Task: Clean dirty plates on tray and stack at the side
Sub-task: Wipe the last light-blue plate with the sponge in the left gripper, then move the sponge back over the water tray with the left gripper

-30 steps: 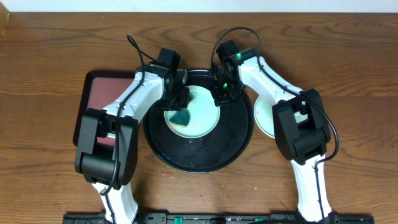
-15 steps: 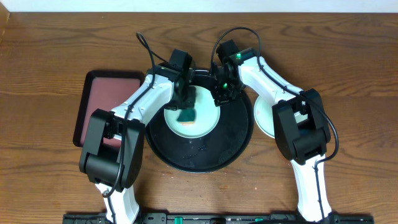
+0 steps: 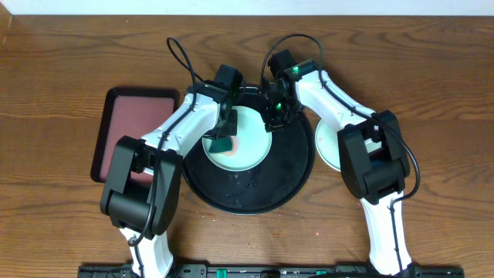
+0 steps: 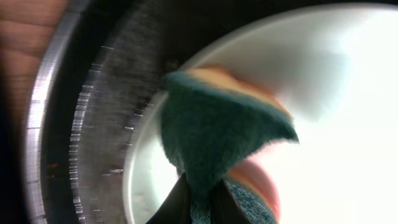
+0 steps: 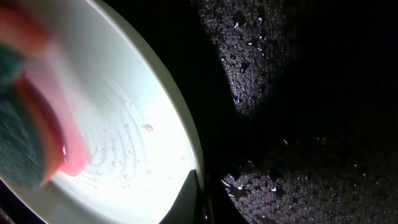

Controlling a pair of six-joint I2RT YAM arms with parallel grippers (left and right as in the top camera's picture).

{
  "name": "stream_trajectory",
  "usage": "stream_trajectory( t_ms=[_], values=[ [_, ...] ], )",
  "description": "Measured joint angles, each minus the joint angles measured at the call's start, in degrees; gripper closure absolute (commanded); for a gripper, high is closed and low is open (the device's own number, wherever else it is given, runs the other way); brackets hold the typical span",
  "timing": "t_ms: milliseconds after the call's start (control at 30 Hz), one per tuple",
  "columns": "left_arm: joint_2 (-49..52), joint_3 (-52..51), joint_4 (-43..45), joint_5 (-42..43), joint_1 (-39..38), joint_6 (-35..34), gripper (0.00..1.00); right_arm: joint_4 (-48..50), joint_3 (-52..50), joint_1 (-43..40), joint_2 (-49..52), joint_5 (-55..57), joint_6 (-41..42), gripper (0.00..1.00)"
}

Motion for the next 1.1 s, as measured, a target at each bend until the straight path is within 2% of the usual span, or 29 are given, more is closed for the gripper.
stream_trajectory(
  t_ms=[233,400,500,667,800,1100],
  values=[
    [0.0,0.0,-0.7,17.4,-0.2,7.1,0.93,0.0,0.0,0.0,0.0,0.0,0.0,0.99],
    [0.0,0.0,3.1,22.4,-1.0,8.7,0.93,-0.1,0.0,0.0,0.0,0.0,0.0,0.99],
    [0.0,0.0,4.4,17.9,-1.1,7.2,0.92,-0.1,0.0,0.0,0.0,0.0,0.0,0.99],
    [0.0,0.0,4.5,3.0,-1.1,2.8,0.93,-0.1,0.0,0.0,0.0,0.0,0.0,0.99],
    [0.0,2.4,-1.4,-6.2,-1.1,1.2,0.93,0.0,0.0,0.0,0.0,0.0,0.0,0.99],
    [-3.7,12.2,-12.2,-12.0,-0.2,-1.6,0.93,-0.3,0.0,0.0,0.0,-0.1,0.4,0.99]
  ],
)
